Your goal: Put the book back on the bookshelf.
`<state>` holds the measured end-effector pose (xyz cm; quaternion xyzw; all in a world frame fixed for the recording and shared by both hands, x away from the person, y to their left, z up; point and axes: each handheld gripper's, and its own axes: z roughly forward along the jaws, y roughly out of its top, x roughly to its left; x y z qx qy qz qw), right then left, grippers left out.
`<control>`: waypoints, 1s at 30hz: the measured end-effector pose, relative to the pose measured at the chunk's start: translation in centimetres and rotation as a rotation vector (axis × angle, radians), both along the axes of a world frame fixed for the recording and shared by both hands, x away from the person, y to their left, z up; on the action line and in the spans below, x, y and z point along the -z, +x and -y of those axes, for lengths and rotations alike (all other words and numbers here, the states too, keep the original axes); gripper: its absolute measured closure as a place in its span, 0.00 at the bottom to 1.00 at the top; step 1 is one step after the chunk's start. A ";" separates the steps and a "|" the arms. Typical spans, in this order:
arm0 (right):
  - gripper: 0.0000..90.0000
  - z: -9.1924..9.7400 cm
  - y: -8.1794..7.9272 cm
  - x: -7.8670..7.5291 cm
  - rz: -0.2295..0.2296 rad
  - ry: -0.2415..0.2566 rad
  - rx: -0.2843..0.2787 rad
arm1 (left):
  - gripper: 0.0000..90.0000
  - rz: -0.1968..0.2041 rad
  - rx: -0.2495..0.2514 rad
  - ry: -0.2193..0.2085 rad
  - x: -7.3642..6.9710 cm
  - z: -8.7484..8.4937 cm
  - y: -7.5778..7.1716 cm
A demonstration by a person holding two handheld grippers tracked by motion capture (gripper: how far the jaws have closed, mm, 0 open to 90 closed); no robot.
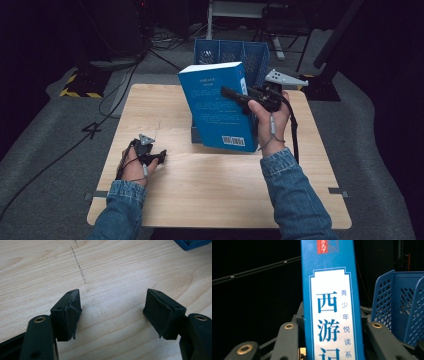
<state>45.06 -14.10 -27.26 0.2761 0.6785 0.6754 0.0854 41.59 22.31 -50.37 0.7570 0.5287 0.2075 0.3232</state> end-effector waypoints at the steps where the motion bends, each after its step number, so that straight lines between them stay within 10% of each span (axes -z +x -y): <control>1: 0.69 -0.2 0.5 0.0 -0.005 0.002 0.010 | 0.33 -0.001 0.001 0.006 0.0 0.0 0.1; 30: 0.69 -0.1 10.0 -0.5 -0.083 0.095 0.272 | 0.31 0.000 -0.005 0.005 0.0 0.2 0.7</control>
